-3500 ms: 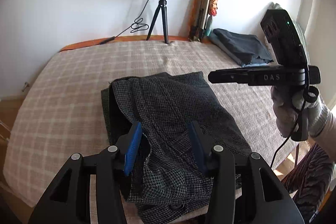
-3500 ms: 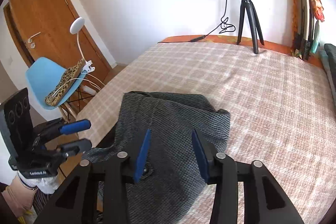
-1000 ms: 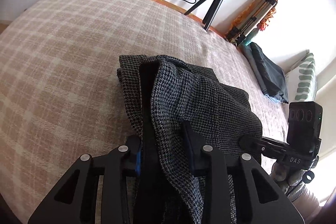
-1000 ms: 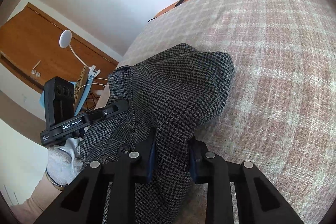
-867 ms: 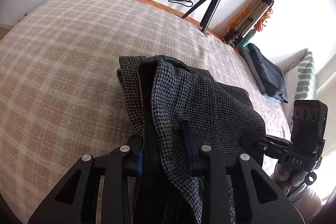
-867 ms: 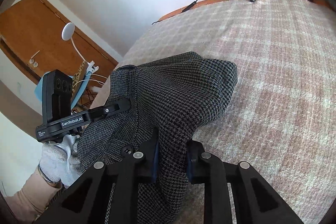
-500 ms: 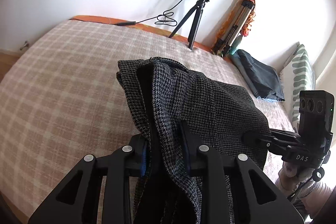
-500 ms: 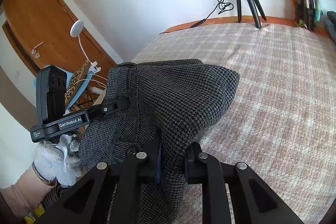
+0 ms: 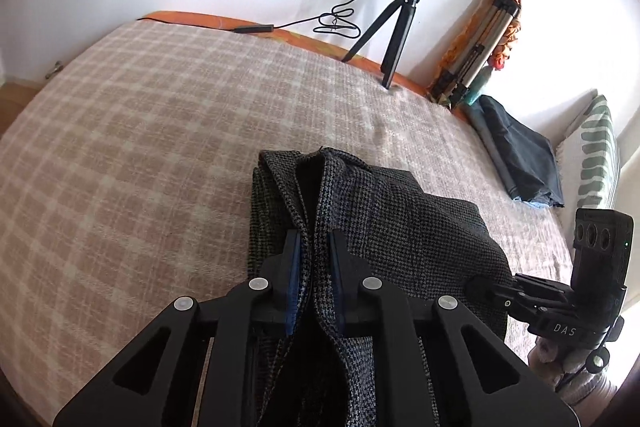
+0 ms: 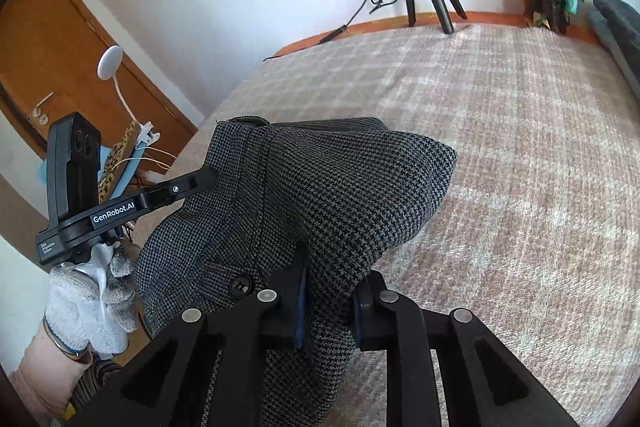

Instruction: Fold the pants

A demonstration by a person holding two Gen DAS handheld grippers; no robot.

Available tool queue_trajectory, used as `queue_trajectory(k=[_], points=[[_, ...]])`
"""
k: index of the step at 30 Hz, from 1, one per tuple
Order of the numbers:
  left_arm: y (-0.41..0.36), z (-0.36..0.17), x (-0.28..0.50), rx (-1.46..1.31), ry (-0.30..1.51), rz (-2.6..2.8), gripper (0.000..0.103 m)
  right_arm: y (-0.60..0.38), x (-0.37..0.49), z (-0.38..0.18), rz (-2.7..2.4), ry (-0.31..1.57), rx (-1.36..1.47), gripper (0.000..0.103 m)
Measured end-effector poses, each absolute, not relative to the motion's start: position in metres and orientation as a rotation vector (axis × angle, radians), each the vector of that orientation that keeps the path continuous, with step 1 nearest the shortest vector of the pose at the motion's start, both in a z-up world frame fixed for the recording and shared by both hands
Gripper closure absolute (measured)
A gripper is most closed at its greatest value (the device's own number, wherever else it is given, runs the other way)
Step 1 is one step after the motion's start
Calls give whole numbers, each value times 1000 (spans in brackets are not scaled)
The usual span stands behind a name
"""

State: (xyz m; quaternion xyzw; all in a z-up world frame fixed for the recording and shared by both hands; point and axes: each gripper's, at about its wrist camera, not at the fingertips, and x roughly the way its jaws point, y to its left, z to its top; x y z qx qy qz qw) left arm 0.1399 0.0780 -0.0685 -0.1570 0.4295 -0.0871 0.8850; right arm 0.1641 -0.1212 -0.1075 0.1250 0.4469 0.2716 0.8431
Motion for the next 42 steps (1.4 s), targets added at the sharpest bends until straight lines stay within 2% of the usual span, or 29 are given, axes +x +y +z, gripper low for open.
queue_trajectory(k=[1, 2, 3, 4, 7, 11, 15, 16, 19, 20, 21, 22, 25, 27, 33, 42], points=[[78, -68, 143, -335, 905, -199, 80, -125, 168, -112, 568, 967, 279, 67], [77, -68, 145, -340, 919, -215, 54, -130, 171, -114, 559, 980, 296, 63], [76, -68, 147, -337, 932, -216, 40, -135, 171, -115, 555, 984, 315, 56], [76, -70, 148, -330, 938, -201, 30, -141, 172, -116, 553, 991, 334, 47], [78, -83, 151, -350, 992, -223, 30, -157, 174, -119, 573, 990, 395, 36], [82, -103, 153, -402, 1054, -248, 32, -167, 180, -134, 632, 1019, 486, 36], [76, -107, 152, -380, 1044, -263, 33, -159, 182, -138, 681, 1015, 493, 36], [76, -108, 153, -382, 1043, -265, 34, -155, 183, -138, 695, 1015, 497, 36], [78, -109, 156, -420, 1042, -291, 52, -143, 185, -142, 743, 1019, 525, 37], [78, -110, 156, -428, 1040, -295, 58, -138, 184, -142, 757, 1019, 521, 41], [76, -110, 156, -438, 1040, -305, 64, -132, 183, -144, 766, 1027, 502, 59], [74, -110, 156, -443, 1040, -311, 71, -126, 183, -146, 764, 1044, 480, 68], [67, -100, 151, -402, 1008, -304, 79, -115, 178, -140, 724, 1020, 420, 82], [65, -91, 146, -379, 979, -300, 82, -105, 173, -128, 694, 988, 338, 87], [61, -57, 130, -350, 866, -317, 84, -86, 143, -81, 667, 863, 159, 91], [25, -2, 117, -301, 702, -386, 86, -118, 111, -18, 606, 694, 106, 91]])
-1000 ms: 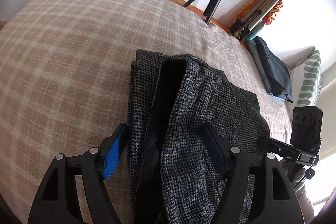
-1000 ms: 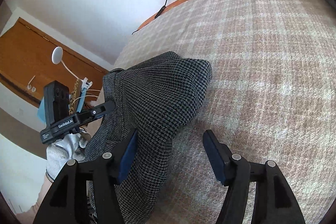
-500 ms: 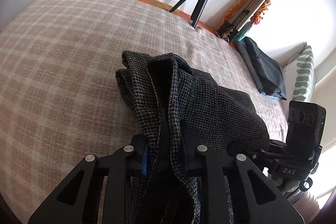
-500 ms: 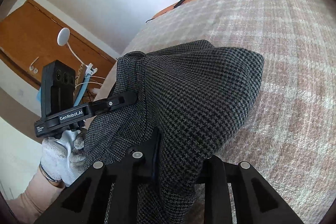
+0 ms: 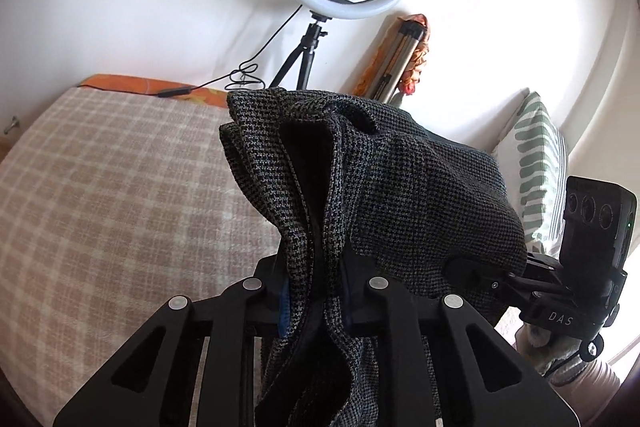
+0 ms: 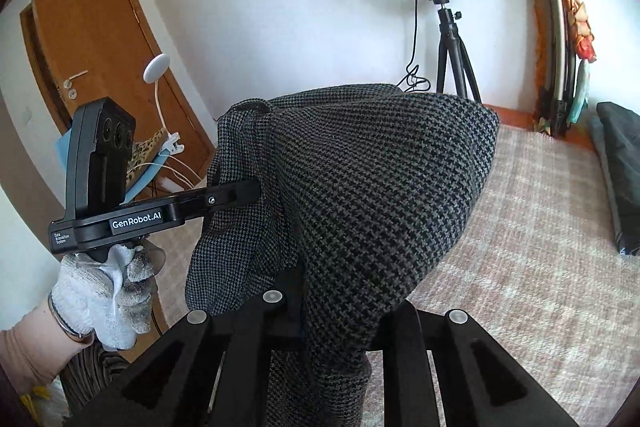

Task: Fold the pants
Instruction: 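Lift the folded trousers with both grippers and carry them onto the garment stack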

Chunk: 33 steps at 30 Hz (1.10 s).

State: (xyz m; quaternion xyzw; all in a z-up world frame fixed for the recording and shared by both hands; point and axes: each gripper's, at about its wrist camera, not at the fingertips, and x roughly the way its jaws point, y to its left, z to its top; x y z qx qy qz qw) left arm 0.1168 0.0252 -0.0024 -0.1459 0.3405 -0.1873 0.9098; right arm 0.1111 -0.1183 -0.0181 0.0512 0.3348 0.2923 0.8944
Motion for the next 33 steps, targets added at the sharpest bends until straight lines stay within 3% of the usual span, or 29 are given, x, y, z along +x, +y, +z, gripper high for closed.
queue_trajectory(k=[20, 33], points=[[-189, 71, 206, -208, 581, -698, 87, -334, 108, 74, 292, 549, 99, 91], [-284, 53, 295, -210, 597, -727, 87, -458, 195, 87, 222, 572, 78, 91]])
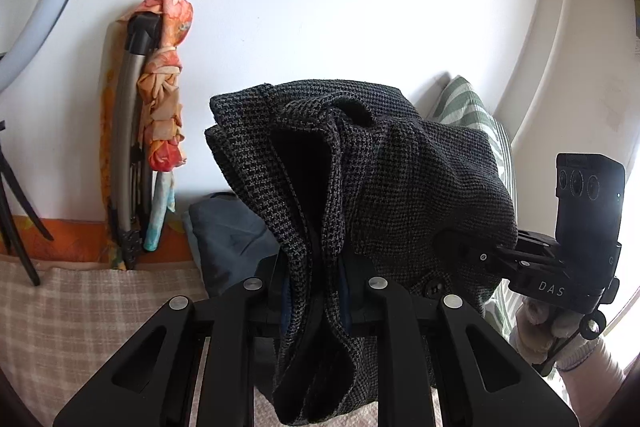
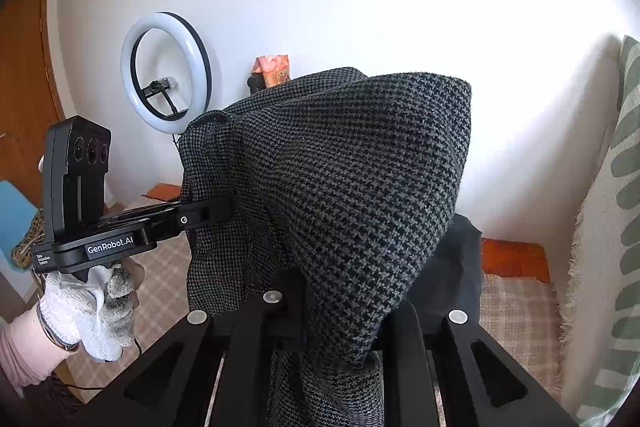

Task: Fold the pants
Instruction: 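Lift the folded trousers with both grippers and carry them onto the garment stack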

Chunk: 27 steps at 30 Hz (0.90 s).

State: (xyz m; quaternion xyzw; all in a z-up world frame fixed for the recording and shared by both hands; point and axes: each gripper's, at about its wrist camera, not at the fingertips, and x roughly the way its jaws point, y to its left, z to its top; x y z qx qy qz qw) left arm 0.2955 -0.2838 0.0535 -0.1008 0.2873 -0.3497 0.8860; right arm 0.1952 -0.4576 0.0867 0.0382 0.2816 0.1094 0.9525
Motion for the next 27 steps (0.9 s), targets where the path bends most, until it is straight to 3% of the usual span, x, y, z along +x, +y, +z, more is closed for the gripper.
queue_trajectory(k=[14, 18, 20, 25, 27], points=[[-329, -26, 378, -130, 723, -646, 88, -510, 317, -4, 204, 747, 47, 89], [-331, -39, 389, -109, 766, -610, 84, -522, 335, -20, 165, 795, 79, 64], [-328, -37, 387, -89, 745, -588, 83, -528, 337, -21, 166, 805, 115, 62], [-313, -16, 368, -43, 655, -558, 82, -554, 329, -8, 233, 730, 301, 35], [-311, -9, 358, -49, 640, -604, 82, -568, 334, -7, 226, 708, 390, 33]])
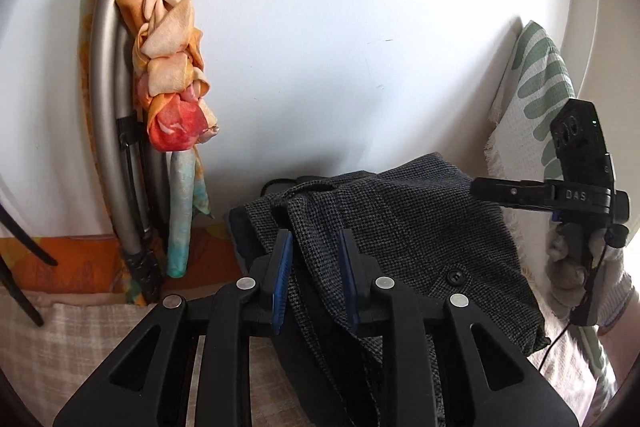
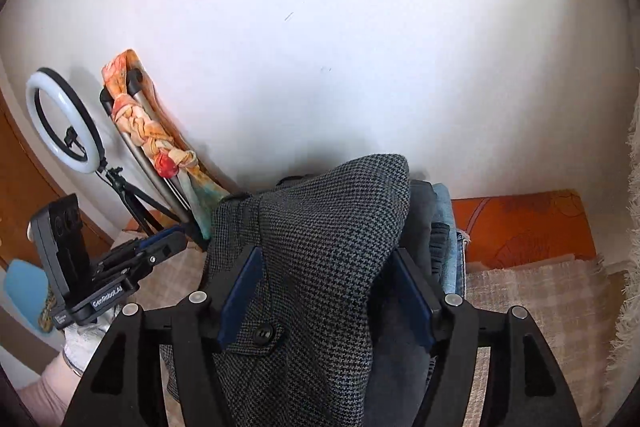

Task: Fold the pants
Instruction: 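Lift the folded trousers with both grippers and carry them onto the garment stack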

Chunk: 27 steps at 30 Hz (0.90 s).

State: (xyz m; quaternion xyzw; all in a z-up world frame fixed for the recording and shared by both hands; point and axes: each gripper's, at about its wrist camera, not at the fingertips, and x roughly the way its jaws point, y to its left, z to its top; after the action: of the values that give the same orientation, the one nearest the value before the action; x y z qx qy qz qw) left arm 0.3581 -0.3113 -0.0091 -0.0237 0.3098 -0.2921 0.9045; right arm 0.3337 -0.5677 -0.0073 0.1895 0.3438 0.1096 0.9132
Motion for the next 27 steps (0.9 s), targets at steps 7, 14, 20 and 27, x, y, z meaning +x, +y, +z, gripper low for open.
queue_trajectory(k=[7, 14, 20, 27], points=[[-345, -23, 332, 48, 698, -756, 82, -572, 354, -12, 125, 731, 381, 66], [-352, -65, 333, 61, 791, -750, 82, -570, 364, -31, -65, 785, 219, 75], [-341, -64, 325, 53, 800, -747, 81, -571, 371, -44, -106, 812, 195, 73], [-318, -46, 307, 43, 813, -715, 59, -563, 349, -20, -203, 766, 140, 50]])
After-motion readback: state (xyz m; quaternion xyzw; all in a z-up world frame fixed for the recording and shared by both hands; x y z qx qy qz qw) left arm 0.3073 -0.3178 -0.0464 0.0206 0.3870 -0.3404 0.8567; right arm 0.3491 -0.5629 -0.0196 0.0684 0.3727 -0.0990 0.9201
